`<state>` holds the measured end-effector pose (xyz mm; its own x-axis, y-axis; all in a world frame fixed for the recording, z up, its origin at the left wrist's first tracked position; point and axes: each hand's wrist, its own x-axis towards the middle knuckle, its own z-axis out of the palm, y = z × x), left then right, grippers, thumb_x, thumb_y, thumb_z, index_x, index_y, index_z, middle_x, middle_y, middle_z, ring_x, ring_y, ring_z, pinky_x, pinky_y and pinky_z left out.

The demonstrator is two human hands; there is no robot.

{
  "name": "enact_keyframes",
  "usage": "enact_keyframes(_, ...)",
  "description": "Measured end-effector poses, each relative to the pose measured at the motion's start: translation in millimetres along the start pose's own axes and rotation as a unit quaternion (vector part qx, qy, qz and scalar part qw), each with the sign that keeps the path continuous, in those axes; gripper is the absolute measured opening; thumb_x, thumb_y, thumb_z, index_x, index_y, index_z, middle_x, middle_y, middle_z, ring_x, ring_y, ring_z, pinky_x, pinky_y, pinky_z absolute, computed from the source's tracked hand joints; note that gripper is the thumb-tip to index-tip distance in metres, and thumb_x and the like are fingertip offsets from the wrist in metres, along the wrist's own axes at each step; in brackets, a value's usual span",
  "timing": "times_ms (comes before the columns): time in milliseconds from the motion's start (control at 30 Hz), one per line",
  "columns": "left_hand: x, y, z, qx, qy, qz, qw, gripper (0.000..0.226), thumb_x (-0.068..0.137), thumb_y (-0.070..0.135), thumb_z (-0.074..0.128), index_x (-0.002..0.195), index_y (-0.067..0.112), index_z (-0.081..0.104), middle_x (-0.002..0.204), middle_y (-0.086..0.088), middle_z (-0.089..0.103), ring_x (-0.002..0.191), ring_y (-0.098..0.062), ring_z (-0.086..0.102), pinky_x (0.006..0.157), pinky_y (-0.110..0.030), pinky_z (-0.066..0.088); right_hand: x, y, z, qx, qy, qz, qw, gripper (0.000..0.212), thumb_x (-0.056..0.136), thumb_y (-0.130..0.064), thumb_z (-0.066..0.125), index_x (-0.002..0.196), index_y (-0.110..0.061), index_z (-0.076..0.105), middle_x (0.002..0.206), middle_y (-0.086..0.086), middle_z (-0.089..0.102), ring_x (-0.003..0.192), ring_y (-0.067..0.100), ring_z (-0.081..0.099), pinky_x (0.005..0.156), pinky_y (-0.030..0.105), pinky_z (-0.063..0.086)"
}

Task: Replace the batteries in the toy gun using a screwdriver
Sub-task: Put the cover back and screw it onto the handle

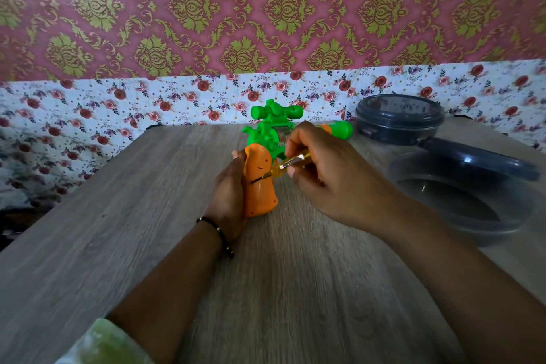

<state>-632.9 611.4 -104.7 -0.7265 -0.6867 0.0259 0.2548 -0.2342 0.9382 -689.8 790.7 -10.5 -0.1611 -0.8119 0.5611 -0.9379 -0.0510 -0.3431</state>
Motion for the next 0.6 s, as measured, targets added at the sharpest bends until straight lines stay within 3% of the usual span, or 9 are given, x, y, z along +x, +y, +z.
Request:
enact_keyframes(133, 0.4, -0.5, -1.0, 0.002, -0.011, 0.004, 1.0, 0.057, 0.102, 0.051, 0.03, 0.138, 0.012, 0.052, 0.118, -0.013, 0.065, 0.086, -0.019, 0.065, 0.069, -0.031, 0.056, 0.1, 0.4, -1.3, -0.101, 0.038, 0.023, 0.994, 0.025, 0.088, -0.031, 0.058, 0.1, -0.012, 0.048, 0.071, -0.002, 0.054, 0.063, 0.02, 0.051, 0.056, 0.033, 0.043)
enact_keyframes(200, -1.3, -0.4, -0.2, 0.011, -0.013, 0.005, 1.0, 0.056, 0.102, 0.051, 0.03, 0.136, 0.014, 0.054, 0.121, -0.011, 0.067, 0.093, -0.021, 0.066, 0.073, -0.032, 0.057, -1.0, 0.2, 0.2, -0.182, 0.073, 0.01, 0.981, 0.032, 0.09, -0.04, 0.054, 0.1, -0.01, 0.049, 0.069, 0.005, 0.059, 0.063, 0.029, 0.059, 0.05, 0.034, 0.045)
enact_keyframes(267, -3.2, 0.9, 0.7, 0.01, -0.008, -0.001, 1.0, 0.057, 0.101, 0.053, 0.031, 0.135, 0.016, 0.056, 0.126, -0.013, 0.066, 0.108, -0.029, 0.065, 0.087, -0.041, 0.055, -3.0, -0.5, 2.2, -0.224, 0.092, -0.007, 0.97, 0.037, 0.089, -0.044, 0.048, 0.099, -0.009, 0.051, 0.073, 0.008, 0.062, 0.064, 0.032, 0.061, 0.048, 0.032, 0.042)
enact_keyframes(367, -2.2, 0.8, 0.8, -0.007, 0.0, -0.009, 1.0, 0.061, 0.097, 0.059, 0.035, 0.136, 0.016, 0.055, 0.131, -0.017, 0.063, 0.123, -0.036, 0.058, 0.104, -0.057, 0.045, -3.1, -2.1, 1.3, -0.13, 0.06, -0.007, 0.99, 0.03, 0.087, -0.035, 0.049, 0.106, -0.012, 0.047, 0.093, 0.001, 0.056, 0.069, 0.017, 0.055, 0.055, 0.031, 0.042)
enact_keyframes(433, -0.8, -0.2, 0.3, -0.005, -0.003, -0.003, 1.0, 0.065, 0.093, 0.062, 0.039, 0.135, 0.015, 0.055, 0.131, -0.017, 0.063, 0.125, -0.038, 0.057, 0.106, -0.059, 0.042, -1.0, -2.3, -0.3, -0.017, 0.026, -0.013, 0.999, 0.02, 0.087, -0.022, 0.055, 0.103, -0.013, 0.047, 0.086, -0.011, 0.046, 0.063, 0.001, 0.043, 0.056, 0.024, 0.035)
enact_keyframes(500, -0.4, -0.5, -0.1, 0.002, -0.005, 0.005, 1.0, 0.064, 0.095, 0.061, 0.036, 0.135, 0.014, 0.056, 0.131, -0.016, 0.064, 0.124, -0.036, 0.058, 0.106, -0.058, 0.043, -0.2, -1.8, 0.7, -0.004, 0.021, -0.017, 1.0, 0.015, 0.087, -0.022, 0.058, 0.095, -0.013, 0.048, 0.07, -0.012, 0.043, 0.057, 0.002, 0.039, 0.053, 0.023, 0.032)
enact_keyframes(600, 0.0, -1.1, -1.3, 0.012, -0.003, 0.005, 1.0, 0.062, 0.097, 0.06, 0.034, 0.135, 0.016, 0.056, 0.13, -0.015, 0.065, 0.12, -0.032, 0.062, 0.104, -0.058, 0.045, -1.6, -5.9, 4.0, -0.115, 0.065, 0.009, 0.991, 0.028, 0.086, -0.042, 0.051, 0.086, -0.015, 0.049, 0.057, -0.006, 0.042, 0.053, 0.019, 0.046, 0.049, 0.032, 0.04)
